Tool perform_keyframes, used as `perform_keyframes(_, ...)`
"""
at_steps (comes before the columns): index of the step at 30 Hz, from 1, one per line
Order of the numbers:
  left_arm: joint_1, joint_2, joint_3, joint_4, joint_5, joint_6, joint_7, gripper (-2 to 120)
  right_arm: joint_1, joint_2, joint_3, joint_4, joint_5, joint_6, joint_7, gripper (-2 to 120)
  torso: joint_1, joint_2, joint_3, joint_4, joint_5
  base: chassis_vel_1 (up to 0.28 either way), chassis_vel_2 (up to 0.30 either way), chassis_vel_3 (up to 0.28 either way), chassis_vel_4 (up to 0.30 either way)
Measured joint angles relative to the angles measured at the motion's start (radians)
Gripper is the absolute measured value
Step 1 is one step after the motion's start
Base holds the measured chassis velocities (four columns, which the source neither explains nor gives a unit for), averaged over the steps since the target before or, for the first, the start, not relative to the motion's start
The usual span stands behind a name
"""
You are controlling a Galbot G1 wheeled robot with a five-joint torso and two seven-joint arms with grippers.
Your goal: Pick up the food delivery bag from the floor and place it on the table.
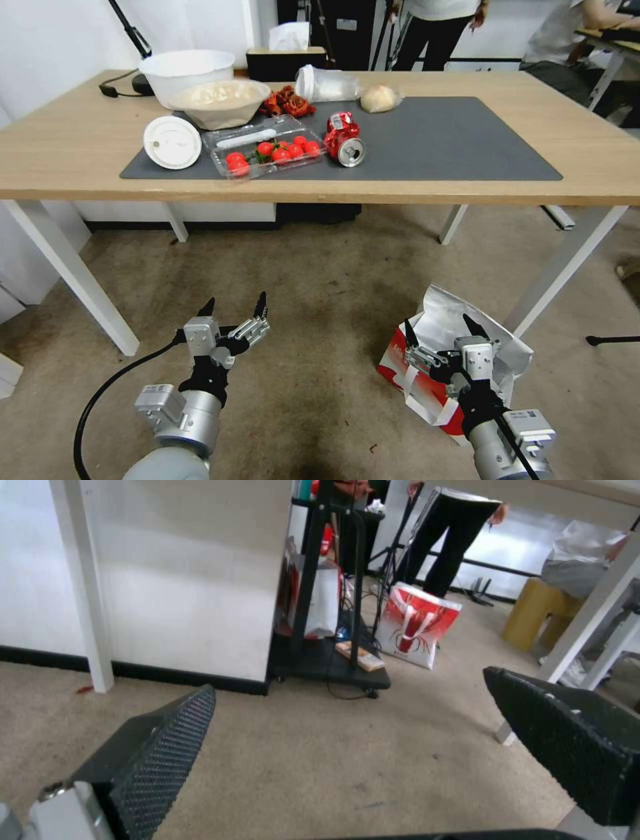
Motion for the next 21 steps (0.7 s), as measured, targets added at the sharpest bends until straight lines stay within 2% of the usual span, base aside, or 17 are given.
perform_keyframes(21,-0.006,0.005,0.0,0.01,0.001,-0.004,0.005,100,0.002,0.0,0.0,-0.004,0.0,0.0,0.0,100,-0.019,-0.081,-0.061,0.0,0.0,0.0,0.0,0.0,0.0)
